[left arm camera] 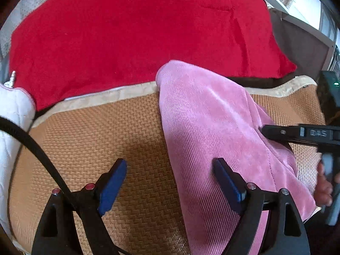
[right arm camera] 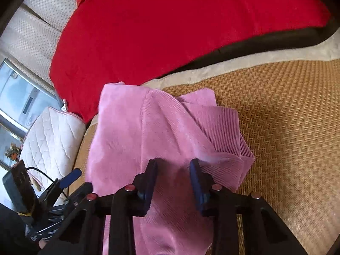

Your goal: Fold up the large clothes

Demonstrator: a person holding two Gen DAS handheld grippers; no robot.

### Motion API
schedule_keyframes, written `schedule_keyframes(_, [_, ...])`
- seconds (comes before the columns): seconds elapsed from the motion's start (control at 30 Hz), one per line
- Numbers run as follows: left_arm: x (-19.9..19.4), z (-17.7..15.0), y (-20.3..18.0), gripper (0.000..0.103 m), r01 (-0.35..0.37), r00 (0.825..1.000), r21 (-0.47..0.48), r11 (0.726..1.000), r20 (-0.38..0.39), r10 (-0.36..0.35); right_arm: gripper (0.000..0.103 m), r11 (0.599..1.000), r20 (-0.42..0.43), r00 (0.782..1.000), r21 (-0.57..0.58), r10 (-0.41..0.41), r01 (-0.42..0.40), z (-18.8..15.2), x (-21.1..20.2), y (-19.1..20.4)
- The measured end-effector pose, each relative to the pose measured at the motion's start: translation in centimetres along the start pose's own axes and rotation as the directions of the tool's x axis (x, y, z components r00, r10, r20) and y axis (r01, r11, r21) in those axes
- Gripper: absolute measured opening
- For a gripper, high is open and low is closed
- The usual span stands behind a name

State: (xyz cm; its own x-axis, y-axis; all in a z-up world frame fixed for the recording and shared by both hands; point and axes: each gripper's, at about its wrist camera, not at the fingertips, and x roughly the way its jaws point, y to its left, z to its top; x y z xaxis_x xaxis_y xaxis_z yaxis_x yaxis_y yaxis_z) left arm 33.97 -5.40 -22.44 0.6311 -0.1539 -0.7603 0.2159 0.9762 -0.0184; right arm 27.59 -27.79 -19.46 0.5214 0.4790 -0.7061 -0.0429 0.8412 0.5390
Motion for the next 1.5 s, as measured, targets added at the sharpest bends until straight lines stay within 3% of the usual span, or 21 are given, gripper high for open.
schedule_keyframes(0.1, [-2.4, -0.5, -0.3, 0.085, -0.041, 0.998, -0.004, 0.999, 0.038, 0.041, 0.038, 0.999, 0.022, 0.999, -0.029, -0.028, 0.029, -0.6, -2.9, 0.9])
schedule_keyframes(0.17, [-4.5, -0.8, -0.7, 0.085, -0.079, 0.992, -0.008, 0.997, 0.100, 0.080, 0.057, 0.993, 0.056, 0.995, -0.085, -0.080, 0.085, -1.9, -5.4, 2.2])
schedule_keyframes(0.2, [-5.8, -0.9, -0.9, 0.085, -0.096, 0.987, -0.012, 0.995, 0.129, 0.097, 0.072, 0.988, 0.082, 0.992, -0.108, -0.098, 0.106, -2.4, -6.9, 2.5])
schedule_keyframes(0.37, [-12.1, -2.3, -1.8, 0.085, -0.188, 0.953, -0.033, 0.982, 0.234, 0.190, 0.072, 0.970, 0.181, 0.973, -0.171, -0.142, 0.173, -5.7, -12.2, 4.0])
schedule_keyframes(0.53, [-17.5, -3.1, -2.3, 0.086, -0.231, 0.923, -0.041, 0.972, 0.305, 0.232, 0.072, 0.956, 0.243, 0.954, -0.191, -0.174, 0.223, -7.9, -16.6, 6.4])
schedule_keyframes(0.63, [-20.3, -3.6, -2.7, 0.097, -0.304, 0.878, -0.058, 0.951, 0.369, 0.304, 0.072, 0.951, 0.267, 0.948, -0.204, -0.173, 0.231, -8.8, -18.5, 7.9])
schedule_keyframes(0.73, [-23.1, -4.2, -3.2, 0.097, -0.336, 0.847, -0.055, 0.940, 0.419, 0.327, 0.072, 0.949, 0.298, 0.940, -0.211, -0.164, 0.232, -10.3, -20.8, 8.8])
schedule_keyframes(0.9, [-26.7, -5.0, -3.7, 0.097, -0.352, 0.820, -0.076, 0.933, 0.455, 0.347, 0.072, 0.938, 0.322, 0.931, -0.234, -0.172, 0.254, -12.0, -23.2, 10.9])
schedule_keyframes(1.3, [-33.1, -7.0, -3.8, 0.097, -0.381, 0.763, -0.143, 0.914, 0.509, 0.398, 0.072, 0.898, 0.437, 0.877, -0.274, -0.202, 0.344, -15.5, -28.7, 15.5])
schedule_keyframes(1.5, [-35.7, -7.8, -4.3, 0.098, -0.392, 0.739, -0.156, 0.907, 0.534, 0.411, 0.072, 0.896, 0.451, 0.872, -0.284, -0.189, 0.341, -17.0, -30.8, 16.8])
